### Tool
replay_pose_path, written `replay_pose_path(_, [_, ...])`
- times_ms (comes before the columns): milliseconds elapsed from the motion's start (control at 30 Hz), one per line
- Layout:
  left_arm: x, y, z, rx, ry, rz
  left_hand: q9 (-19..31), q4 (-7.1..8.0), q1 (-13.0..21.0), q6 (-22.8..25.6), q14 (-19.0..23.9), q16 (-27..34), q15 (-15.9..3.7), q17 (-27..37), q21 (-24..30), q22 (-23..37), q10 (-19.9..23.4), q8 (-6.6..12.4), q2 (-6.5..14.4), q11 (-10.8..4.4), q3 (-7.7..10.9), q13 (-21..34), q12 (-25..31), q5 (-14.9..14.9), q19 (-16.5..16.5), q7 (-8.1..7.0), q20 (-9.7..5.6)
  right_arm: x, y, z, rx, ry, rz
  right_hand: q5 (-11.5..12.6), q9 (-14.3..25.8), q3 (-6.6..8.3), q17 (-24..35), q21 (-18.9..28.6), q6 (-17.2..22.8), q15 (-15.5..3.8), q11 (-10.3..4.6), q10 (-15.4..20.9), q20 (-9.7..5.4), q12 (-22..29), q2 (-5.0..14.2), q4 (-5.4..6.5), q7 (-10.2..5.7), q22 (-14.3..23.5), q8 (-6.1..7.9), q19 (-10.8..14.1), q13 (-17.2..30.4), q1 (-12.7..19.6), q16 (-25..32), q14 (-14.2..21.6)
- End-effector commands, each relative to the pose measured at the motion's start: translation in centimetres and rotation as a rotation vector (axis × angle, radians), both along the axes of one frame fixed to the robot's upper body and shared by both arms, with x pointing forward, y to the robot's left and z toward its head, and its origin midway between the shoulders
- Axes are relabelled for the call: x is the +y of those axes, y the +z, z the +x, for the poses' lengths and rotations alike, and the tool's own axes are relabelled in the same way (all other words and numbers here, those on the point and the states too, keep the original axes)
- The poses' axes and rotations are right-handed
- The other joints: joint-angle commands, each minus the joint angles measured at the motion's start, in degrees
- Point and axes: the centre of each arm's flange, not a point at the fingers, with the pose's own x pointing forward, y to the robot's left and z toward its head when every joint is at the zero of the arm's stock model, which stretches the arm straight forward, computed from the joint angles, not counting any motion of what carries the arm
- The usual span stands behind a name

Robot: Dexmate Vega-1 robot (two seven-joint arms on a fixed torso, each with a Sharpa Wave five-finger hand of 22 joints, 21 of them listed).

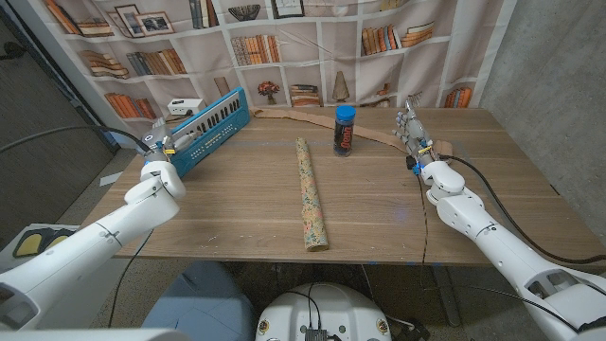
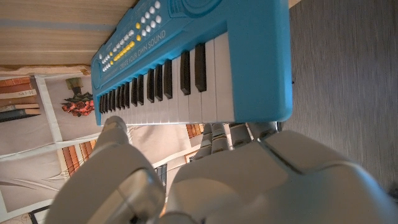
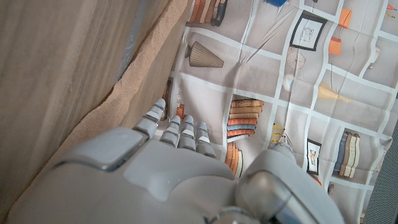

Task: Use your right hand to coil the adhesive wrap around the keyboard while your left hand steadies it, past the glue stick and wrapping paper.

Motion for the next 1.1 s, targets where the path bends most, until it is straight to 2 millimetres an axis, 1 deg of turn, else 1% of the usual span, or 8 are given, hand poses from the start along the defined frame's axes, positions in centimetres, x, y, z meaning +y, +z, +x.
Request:
replay_pose_path(33, [-1.0, -2.2, -0.1, -0.006, -0.058, -0.101, 0.5, -0.14, 1.2, 0.1, 2.0, 0.6, -1.33, 0.2, 0.8, 0.0, 0.7, 0.51, 0.4, -0.73, 0.8, 0.7, 0.8, 0.3, 1.9, -0.07, -1.28, 0.0, 0.3, 0.0, 0.003, 0.007, -0.016, -0.2, 0.3, -0.09, 0.1, 0.4, 0.4, -0.48, -0.22, 0.2, 0.07, 0.2, 0.09, -0.4, -0.17, 0.2, 0.25, 0.0, 0.1, 0.5, 0.1, -0.3])
replay_pose_path(167, [-1.3, -2.7, -0.4, -0.017, -0.071, -0.129, 1.0, -0.43, 2.9, 0.6, 5.3, 1.5, -3.3, 0.4, 1.9, -0.1, 1.9, 0.94, 1.3, -1.34, 1.82, 1.8, 1.9, 0.6, 4.9, -0.54, -3.7, -0.2, 0.3, -0.2, 0.005, 0.008, -0.014, -0.2, 0.3, -0.07, 0.1, 0.4, 0.4, -0.49, -0.27, 0.2, 0.09, 0.2, 0.14, -0.41, -0.13, 0.2, 0.25, 0.0, 0.1, 0.5, 0.0, -0.4])
replay_pose_path(367, [-1.7, -3.1, -0.7, -0.007, -0.073, -0.151, 3.2, -1.86, 15.5, 2.8, 14.8, 5.5, -8.09, 2.9, 5.0, 0.2, 5.4, 2.36, 6.1, -2.78, 6.92, 6.1, 6.6, 4.0, 10.0, -0.66, -7.65, -0.5, 0.1, -0.5, 0.011, 0.008, -0.015, -0.2, 0.3, -0.04, 0.1, 0.4, 0.4, -0.53, -0.42, 0.1, 0.06, 0.1, 0.21, -0.42, -0.28, 0.2, 0.24, 0.0, 0.1, 0.5, 0.0, -0.4])
replay_pose_path(500, [-1.8, -3.1, -0.8, -0.025, -0.073, -0.18, 7.7, -1.9, 24.2, 10.2, 24.1, 12.2, -11.75, 8.7, 8.9, 1.1, 12.4, 6.0, 7.4, -5.61, 7.95, 12.9, 15.7, 7.1, 13.8, -4.1, -10.58, -0.6, 0.0, -0.5, 0.014, 0.013, -0.013, -0.2, 0.3, -0.03, 0.1, 0.4, 0.4, -0.52, -0.46, 0.1, 0.09, 0.1, 0.23, -0.43, -0.31, 0.2, 0.23, 0.0, 0.1, 0.5, 0.1, -0.4])
replay_pose_path(567, [-1.9, -3.2, -0.9, -0.033, -0.075, -0.179, 13.4, -2.06, 31.5, 17.1, 33.9, 18.4, -15.58, 13.9, 13.0, 2.8, 20.4, 11.79, 7.2, -8.1, 8.15, 20.2, 25.0, 9.9, 15.7, -5.85, -12.79, -0.7, 0.0, -0.5, 0.015, 0.02, -0.003, -0.2, 0.3, -0.02, 0.1, 0.4, 0.4, -0.51, -0.45, 0.1, 0.08, 0.1, 0.25, -0.43, -0.32, 0.2, 0.22, 0.0, 0.1, 0.5, 0.0, -0.4])
replay_pose_path(800, [-2.6, -3.1, -0.6, 0.012, -0.111, -0.173, 34.4, -1.54, 47.2, 19.7, 37.3, 23.6, -17.05, 28.2, 28.9, 15.0, 23.0, 28.21, 5.8, -10.25, 4.6, 42.1, 42.3, 16.4, 11.2, -8.79, -15.02, -0.8, 0.0, -0.5, 0.014, 0.022, -0.006, -0.2, 0.3, 0.02, 0.1, 0.4, 0.4, -0.56, -0.49, 0.1, 0.18, 0.1, 0.33, -0.45, -0.48, 0.2, 0.22, 0.1, 0.1, 0.5, 0.1, -0.3])
replay_pose_path(967, [-3.2, -3.1, -0.5, -0.023, -0.14, -0.169, 45.8, -0.82, 50.2, 22.6, 38.3, 30.0, -14.83, 38.8, 38.6, 23.5, 25.2, 37.14, 3.7, -8.96, 2.11, 43.7, 44.4, 21.3, 9.0, -8.98, -15.09, -1.2, -0.2, -0.6, 0.019, 0.014, 0.003, -0.2, 0.3, 0.05, 0.1, 0.4, 0.3, -0.61, -0.53, 0.1, 0.2, 0.1, 0.39, -0.46, -0.52, 0.2, 0.21, 0.1, 0.1, 0.5, 0.1, -0.3])
replay_pose_path(1100, [-3.6, -3.0, -0.4, -0.07, -0.158, -0.16, 49.1, -0.67, 50.4, 24.3, 39.1, 31.7, -15.87, 41.5, 42.0, 26.9, 27.2, 39.89, 3.6, -8.69, 2.32, 44.7, 46.3, 24.1, 8.6, -8.71, -15.01, -1.5, -0.3, -0.7, 0.021, 0.008, 0.011, -0.2, 0.3, 0.06, 0.1, 0.4, 0.4, -0.65, -0.58, 0.1, 0.23, 0.1, 0.42, -0.47, -0.55, 0.2, 0.23, 0.1, 0.1, 0.5, 0.1, -0.3])
